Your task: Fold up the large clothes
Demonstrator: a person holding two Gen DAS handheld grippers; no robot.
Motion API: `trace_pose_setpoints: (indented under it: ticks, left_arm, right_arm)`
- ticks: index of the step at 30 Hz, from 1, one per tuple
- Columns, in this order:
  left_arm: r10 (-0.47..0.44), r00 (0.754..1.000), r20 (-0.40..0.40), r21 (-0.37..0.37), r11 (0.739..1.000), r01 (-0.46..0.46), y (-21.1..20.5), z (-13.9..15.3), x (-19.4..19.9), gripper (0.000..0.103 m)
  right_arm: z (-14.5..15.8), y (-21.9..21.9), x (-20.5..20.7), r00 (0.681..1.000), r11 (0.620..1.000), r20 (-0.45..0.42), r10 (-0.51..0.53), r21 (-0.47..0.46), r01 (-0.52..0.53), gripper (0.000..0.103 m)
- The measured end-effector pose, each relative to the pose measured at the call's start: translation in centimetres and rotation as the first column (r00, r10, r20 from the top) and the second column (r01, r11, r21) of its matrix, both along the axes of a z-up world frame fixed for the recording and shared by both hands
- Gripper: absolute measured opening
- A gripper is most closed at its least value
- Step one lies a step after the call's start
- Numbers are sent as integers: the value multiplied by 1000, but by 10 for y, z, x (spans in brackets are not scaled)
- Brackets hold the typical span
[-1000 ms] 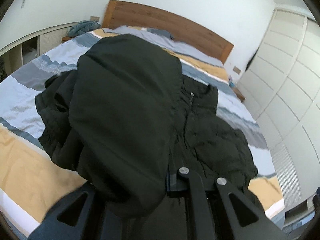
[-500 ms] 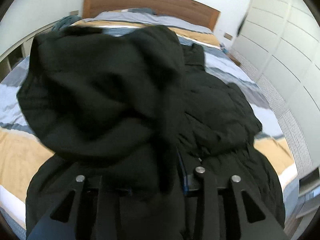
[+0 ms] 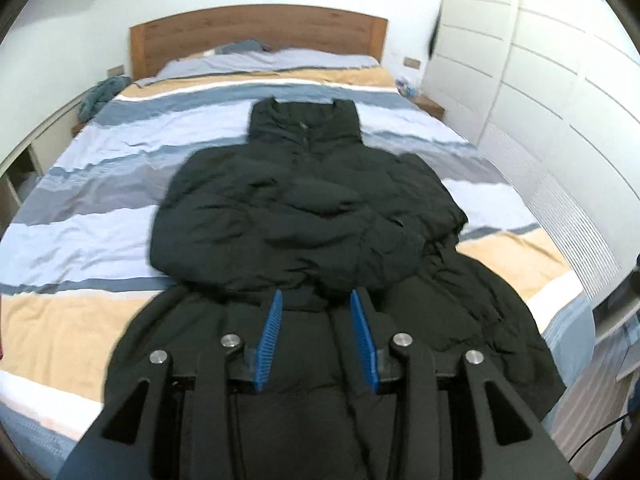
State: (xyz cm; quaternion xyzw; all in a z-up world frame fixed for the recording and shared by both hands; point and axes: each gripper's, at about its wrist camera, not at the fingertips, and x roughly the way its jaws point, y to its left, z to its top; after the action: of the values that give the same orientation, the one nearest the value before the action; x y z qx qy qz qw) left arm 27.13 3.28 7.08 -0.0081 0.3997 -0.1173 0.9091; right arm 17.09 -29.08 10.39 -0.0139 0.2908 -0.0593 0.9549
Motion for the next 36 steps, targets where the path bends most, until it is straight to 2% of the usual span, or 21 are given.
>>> trace_pose_setpoints:
  ticks: [6, 11, 14, 16, 24, 27, 31, 36]
  left_arm:
    - [80, 997, 24, 38, 996, -81, 34, 26, 1, 34]
    - [120, 993, 12, 43, 992, -120, 51, 19, 30, 34]
    - [147, 989, -11, 34, 989, -146, 59, -4, 57, 34]
    - [167, 986, -9, 44, 985, -166, 61, -31, 80, 34]
    - [170, 985, 14, 89, 981, -171, 49, -110, 173, 34]
    - [164, 986, -6, 91, 982, -163, 44, -124, 192, 34]
    - [145, 988, -51, 121, 983, -138, 36, -142, 208, 36]
    - [138, 986, -98, 141, 982, -124, 33, -150, 212, 38]
  right_arm:
    - [0, 33, 21, 993, 992, -21, 120, 40, -119, 90]
    - [-5, 75, 68, 974, 973, -29, 224, 56, -222, 90]
    - [-21, 101, 105, 960, 961, -50, 274, 59, -271, 90]
    - [-37, 118, 128, 951, 952, -56, 304, 62, -301, 90]
    - [-123, 172, 227, 911, 914, -88, 404, 87, -397, 86]
    - [-145, 176, 249, 905, 913, -126, 406, 85, -398, 86]
    - [-174, 168, 266, 885, 919, -250, 394, 133, -372, 86]
    - [-186, 164, 268, 849, 911, -332, 412, 131, -391, 86]
